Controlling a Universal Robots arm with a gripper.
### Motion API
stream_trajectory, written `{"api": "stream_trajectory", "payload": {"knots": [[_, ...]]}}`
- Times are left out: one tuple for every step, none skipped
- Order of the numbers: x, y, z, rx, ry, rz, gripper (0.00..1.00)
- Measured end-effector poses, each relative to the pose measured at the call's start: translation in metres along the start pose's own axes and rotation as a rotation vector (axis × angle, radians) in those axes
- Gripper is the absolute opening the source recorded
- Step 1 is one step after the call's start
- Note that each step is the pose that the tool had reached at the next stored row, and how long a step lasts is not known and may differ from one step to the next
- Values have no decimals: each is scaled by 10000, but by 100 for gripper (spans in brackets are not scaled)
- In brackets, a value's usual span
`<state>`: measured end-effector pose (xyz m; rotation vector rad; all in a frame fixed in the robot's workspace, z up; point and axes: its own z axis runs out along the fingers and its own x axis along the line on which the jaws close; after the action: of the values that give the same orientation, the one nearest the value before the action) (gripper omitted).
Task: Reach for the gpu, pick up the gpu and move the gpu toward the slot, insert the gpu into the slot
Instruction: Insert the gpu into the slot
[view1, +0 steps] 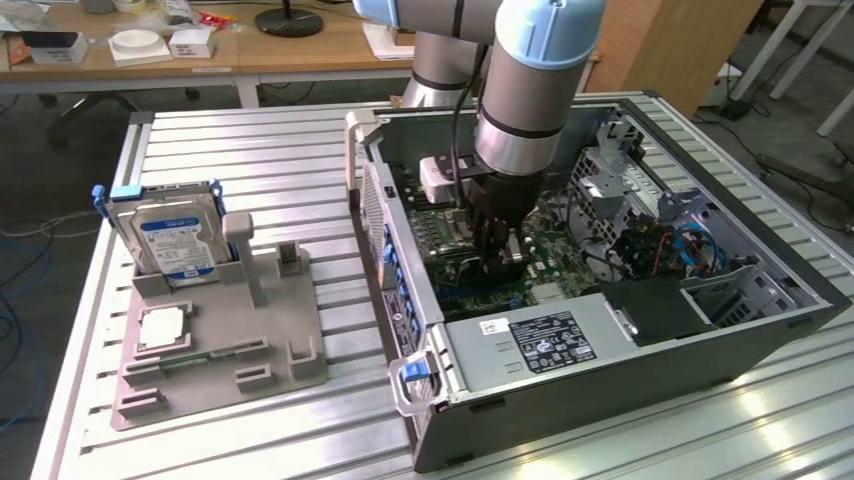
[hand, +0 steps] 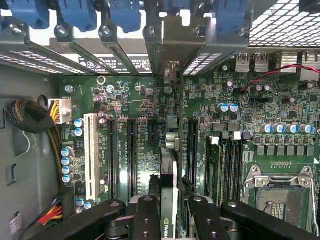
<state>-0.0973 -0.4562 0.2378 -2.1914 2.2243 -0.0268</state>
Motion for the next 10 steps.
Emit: {"api": "stream_trajectory", "payload": {"knots": [[0,0,0,0,2,0,26],[1,1,9,-3,9,-1,26],[1,3,28,1,6,-2,26],[1,7,47,2,6,0,26],[1,7,51,-5,12,-2,26],[1,7,51,-5,10,-2,26],[1,7,53,-4,8,-1,26],[1,8,55,-2,6,-1,26],[1,7,56,0,3,0,26],[0,8,56,0,2,0,26]]}}
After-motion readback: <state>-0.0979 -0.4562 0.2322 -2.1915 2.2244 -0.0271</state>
